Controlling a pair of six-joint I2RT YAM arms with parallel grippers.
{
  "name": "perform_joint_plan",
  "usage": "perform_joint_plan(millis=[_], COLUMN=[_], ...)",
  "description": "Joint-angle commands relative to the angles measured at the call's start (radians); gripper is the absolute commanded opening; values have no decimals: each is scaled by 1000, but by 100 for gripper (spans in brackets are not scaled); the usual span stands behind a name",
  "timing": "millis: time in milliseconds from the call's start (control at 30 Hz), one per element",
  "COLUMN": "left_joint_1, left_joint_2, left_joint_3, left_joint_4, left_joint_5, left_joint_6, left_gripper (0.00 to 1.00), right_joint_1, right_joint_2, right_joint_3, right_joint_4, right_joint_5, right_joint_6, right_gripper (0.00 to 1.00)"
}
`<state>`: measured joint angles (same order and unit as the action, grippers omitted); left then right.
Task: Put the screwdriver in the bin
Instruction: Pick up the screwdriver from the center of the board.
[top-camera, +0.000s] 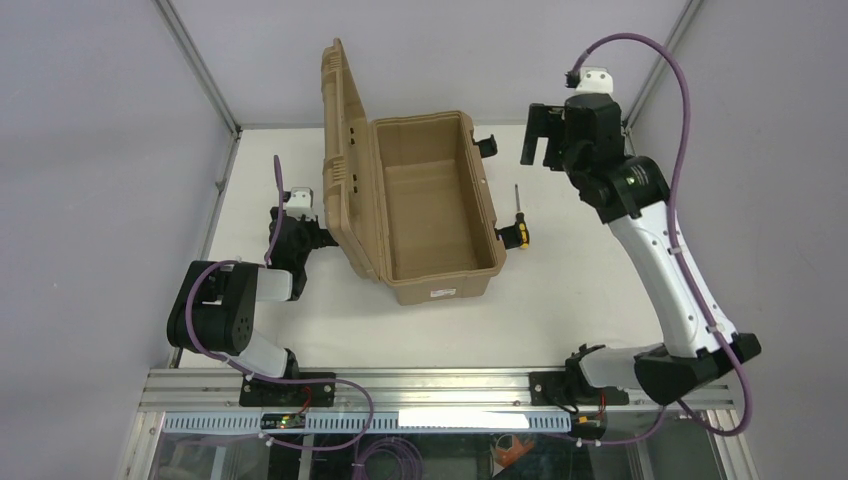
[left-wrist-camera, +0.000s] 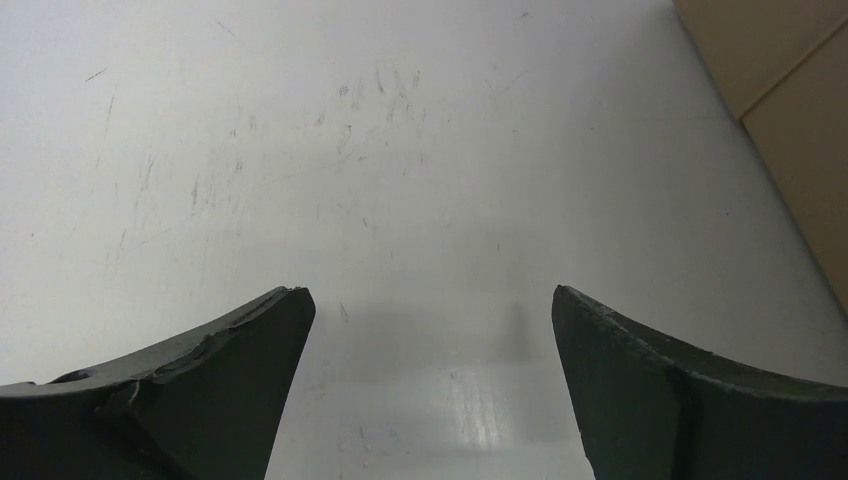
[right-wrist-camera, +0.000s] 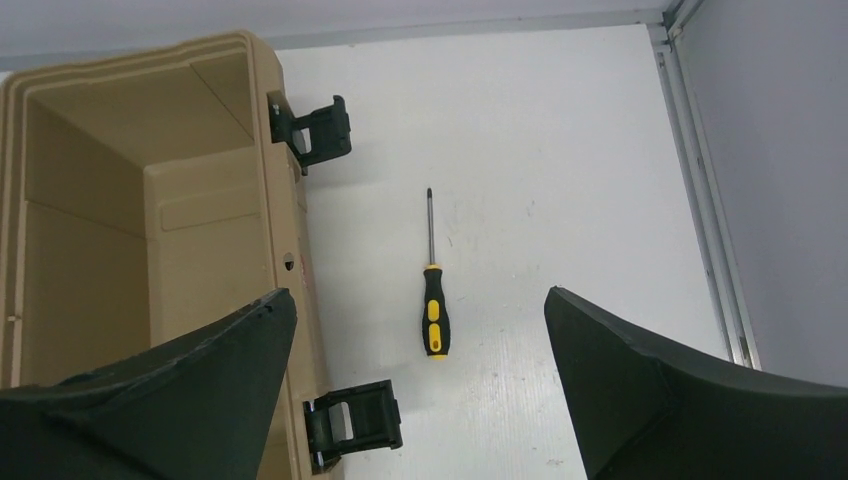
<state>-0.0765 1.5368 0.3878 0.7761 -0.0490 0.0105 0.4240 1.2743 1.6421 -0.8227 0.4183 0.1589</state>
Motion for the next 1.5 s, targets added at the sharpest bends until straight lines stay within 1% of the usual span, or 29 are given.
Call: perform_joint_plan(millis=[0, 233, 400, 567, 900, 1467], left_joint_1=[11, 11, 11, 11, 11, 11], left_joint_2=[-31, -31, -31, -30, -31, -31], left_joint_3=[-6, -4, -6, -4, -4, -5], left_joint_4=[28, 28, 28, 28, 28, 28], left_joint_5=[16, 16, 16, 16, 16, 16], left_joint_6=[-7, -9, -8, -8, -7, -8], left_gripper=[99, 99, 99, 99, 99, 99], right_joint_1=[-12, -54, -93, -132, -194, -219], right_joint_2=[97, 264, 360, 435, 543, 724], right_joint_3=[117, 221, 231, 184, 74, -13], right_joint_4=[-132, -238, -265, -245, -152, -69], right_joint_5=[-3, -67, -141, -234, -352, -401], right_joint_6=[28, 63, 79, 87, 98, 100], right_gripper=[99, 99, 99, 99, 97, 90])
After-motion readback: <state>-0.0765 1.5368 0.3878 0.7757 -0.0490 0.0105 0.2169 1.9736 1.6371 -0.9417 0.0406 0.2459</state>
